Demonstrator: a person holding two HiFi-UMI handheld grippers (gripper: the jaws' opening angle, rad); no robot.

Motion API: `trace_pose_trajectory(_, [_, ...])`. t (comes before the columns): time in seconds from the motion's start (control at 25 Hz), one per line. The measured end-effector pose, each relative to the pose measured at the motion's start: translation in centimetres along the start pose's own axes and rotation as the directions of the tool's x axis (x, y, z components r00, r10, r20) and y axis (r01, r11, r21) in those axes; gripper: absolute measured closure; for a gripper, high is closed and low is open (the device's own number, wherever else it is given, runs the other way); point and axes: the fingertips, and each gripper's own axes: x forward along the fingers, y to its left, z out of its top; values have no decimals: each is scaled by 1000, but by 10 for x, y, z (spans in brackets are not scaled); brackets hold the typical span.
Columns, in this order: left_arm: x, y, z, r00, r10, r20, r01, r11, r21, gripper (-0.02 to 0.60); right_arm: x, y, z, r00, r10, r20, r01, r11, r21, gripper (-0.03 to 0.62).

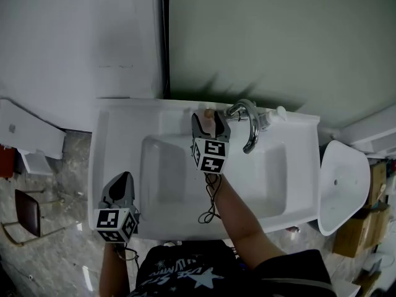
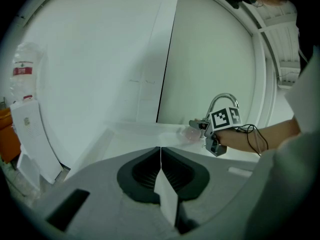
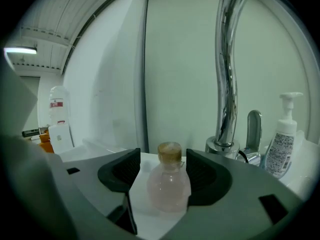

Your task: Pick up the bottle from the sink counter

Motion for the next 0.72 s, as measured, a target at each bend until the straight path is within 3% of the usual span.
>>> trace_pose_trajectory(0.44, [8,8,-3,1000,13,-7,-13,1000,-11,560,22,-10,-6,996,-65,-62,61,996,-69,412])
trace_pose_trajectory(0.6, [6,8,-5,1000,17,-4,-17,1000,-13,560,23,-9,-3,997,-52,-64,48,997,-61,462])
trace_pose_trajectory(0.72, [1,7,-7,1000,19,-5,-19,1000,-18,560,21,-9,-3,997,-35,-68,31,998,-55,464])
